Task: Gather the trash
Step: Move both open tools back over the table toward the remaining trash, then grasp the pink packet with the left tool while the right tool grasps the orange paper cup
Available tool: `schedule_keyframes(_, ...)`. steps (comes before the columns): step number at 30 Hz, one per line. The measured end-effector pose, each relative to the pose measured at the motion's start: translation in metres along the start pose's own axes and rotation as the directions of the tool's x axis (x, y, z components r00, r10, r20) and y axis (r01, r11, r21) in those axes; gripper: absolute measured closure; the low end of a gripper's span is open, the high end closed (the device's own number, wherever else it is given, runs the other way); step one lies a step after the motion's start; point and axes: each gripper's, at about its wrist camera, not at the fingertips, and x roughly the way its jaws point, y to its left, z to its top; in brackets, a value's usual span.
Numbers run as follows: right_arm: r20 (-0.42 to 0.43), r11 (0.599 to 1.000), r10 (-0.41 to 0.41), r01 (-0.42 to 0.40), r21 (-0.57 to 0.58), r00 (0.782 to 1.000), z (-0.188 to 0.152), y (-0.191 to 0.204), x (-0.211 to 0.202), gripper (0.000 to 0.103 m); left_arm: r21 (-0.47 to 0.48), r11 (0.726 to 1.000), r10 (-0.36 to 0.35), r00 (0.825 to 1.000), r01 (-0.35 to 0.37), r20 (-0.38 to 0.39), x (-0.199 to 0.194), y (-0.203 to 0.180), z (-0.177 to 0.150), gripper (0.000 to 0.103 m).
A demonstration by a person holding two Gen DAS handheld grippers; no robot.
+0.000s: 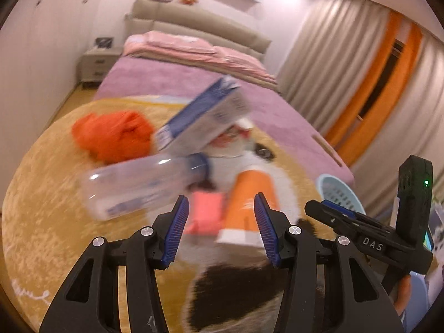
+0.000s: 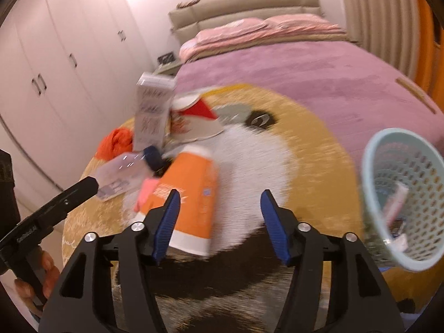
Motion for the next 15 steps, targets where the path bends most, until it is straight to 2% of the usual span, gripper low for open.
schedule_keyframes(4,-0.050,1.000,0.018,-0.018,0.011,0.999,-0.001,0.012,0.026,0.037,-0.030,0.999,0.016,0.999,-0.017,-0.035,0.005,0.022,-0.008,0.055)
schedule_keyframes(13,-0.103,0.998,0.051,-0.047,0.044,0.993,0.002,0.016,0.058,0.029,-0.041,0.999,0.011,0.998,-0.014,-0.070,0.018,0.036,-0.012,0.055)
schedule_keyframes(15,-0.125,0.995,0.085,-0.078,0.060,0.989,0.002,0.017,0.066,0.028,-0.041,0.999,0.012,0.997,-0.015,-0.073,0.020,0.037,-0.011,0.055)
